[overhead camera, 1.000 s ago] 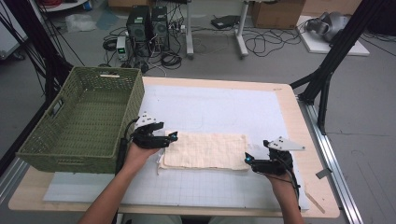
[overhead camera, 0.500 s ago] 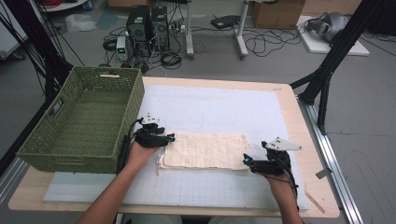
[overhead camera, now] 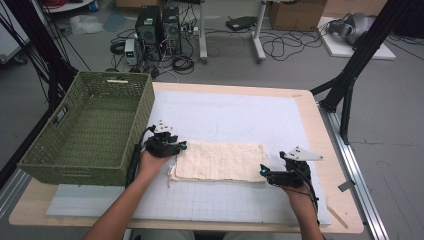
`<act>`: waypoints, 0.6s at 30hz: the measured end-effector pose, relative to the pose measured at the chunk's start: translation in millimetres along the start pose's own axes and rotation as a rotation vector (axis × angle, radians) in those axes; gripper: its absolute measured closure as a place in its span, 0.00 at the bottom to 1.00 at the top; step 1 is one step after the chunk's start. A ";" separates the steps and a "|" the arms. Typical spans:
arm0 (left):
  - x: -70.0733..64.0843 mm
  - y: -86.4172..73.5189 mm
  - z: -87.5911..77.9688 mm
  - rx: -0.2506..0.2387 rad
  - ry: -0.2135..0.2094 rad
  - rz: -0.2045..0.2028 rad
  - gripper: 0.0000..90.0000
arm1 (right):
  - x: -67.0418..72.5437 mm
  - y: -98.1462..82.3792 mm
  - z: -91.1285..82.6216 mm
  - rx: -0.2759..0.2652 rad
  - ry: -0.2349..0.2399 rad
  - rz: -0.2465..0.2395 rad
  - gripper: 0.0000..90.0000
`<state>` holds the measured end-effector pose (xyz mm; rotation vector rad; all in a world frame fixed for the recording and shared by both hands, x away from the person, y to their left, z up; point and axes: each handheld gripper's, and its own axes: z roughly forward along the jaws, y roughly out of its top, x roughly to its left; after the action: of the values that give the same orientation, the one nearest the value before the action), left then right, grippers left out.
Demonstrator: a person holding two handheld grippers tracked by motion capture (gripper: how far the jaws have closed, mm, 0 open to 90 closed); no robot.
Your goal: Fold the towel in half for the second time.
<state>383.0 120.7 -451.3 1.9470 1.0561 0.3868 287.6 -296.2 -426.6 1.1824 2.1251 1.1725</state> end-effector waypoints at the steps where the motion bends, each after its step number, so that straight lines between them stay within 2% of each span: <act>1: -0.4 0.0 0.4 0.003 -0.001 0.005 0.65 | -0.2 0.3 1.0 0.002 0.002 -0.006 0.12; 5: -6.0 0.2 1.2 0.024 -0.002 0.075 0.85 | 0.7 1.9 5.9 0.009 0.005 -0.012 0.12; 6: -6.7 0.1 1.0 0.025 -0.005 0.079 0.89 | 0.9 2.6 7.6 0.013 0.007 -0.014 0.12; 8: -6.3 -0.1 0.6 0.026 -0.012 0.064 0.93 | 0.6 4.7 11.7 0.024 0.006 -0.017 0.12; 12: -3.6 -0.7 -0.2 0.024 -0.024 0.024 0.94 | -2.4 11.3 24.4 0.053 0.020 0.015 0.12; 14: -2.8 -1.0 -0.4 0.021 -0.028 0.011 0.94 | -4.0 15.4 32.7 0.081 0.026 -0.003 0.12; 18: 0.1 -1.8 -1.6 0.017 -0.042 -0.018 0.93 | -8.9 26.0 48.5 0.109 0.017 0.010 0.12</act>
<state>381.2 122.1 -451.9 1.9509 1.0526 0.3268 338.5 -274.0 -431.5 1.2353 2.2226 1.0866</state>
